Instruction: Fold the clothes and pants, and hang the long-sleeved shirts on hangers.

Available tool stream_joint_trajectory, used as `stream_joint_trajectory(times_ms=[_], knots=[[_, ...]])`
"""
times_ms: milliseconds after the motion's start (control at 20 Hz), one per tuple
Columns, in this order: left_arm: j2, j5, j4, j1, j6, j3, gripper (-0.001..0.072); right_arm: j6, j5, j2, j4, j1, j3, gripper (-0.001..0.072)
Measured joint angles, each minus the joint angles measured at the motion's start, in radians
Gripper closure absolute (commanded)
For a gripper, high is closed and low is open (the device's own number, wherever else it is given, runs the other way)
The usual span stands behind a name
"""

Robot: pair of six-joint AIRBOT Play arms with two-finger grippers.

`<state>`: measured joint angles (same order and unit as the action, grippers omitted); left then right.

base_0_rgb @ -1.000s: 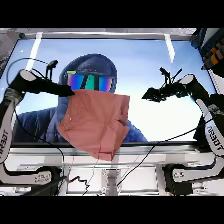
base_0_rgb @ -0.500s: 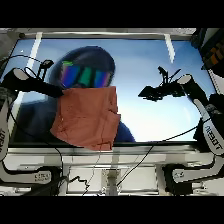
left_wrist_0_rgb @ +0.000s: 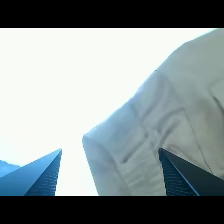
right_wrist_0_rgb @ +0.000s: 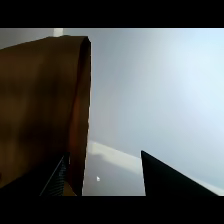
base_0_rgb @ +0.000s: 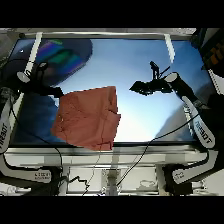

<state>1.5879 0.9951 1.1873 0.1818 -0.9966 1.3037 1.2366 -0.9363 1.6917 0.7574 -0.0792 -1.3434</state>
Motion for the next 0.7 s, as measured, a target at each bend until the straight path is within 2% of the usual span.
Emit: stream_joint_trajectory(times_ms=[350,450,500,550,600,700], knots=[[0.121,0.003,-0.2,0.055,-0.047,0.0,0.0041,0.033,-0.057,0.143,-0.001,-0.007,-0.143,0.0191],[0.139,0.019,-0.239,0.064,-0.043,0.001,0.0146,0.038,-0.06,0.179,-0.004,-0.008,-0.175,0.019],[0.145,0.024,-0.256,0.065,-0.03,0.001,0.0165,0.04,-0.061,0.199,-0.008,-0.008,-0.197,0.0189],[0.149,0.026,-0.278,0.066,-0.016,0.001,0.0238,0.04,-0.063,0.219,-0.016,-0.009,-0.22,0.0189],[0.151,0.027,-0.301,0.065,0.005,0.001,0.0364,0.043,-0.064,0.242,-0.024,-0.011,-0.249,0.0189],[0.156,0.027,-0.344,0.058,0.041,0.001,0.0689,0.044,-0.065,0.285,-0.035,-0.023,-0.309,0.0189]])
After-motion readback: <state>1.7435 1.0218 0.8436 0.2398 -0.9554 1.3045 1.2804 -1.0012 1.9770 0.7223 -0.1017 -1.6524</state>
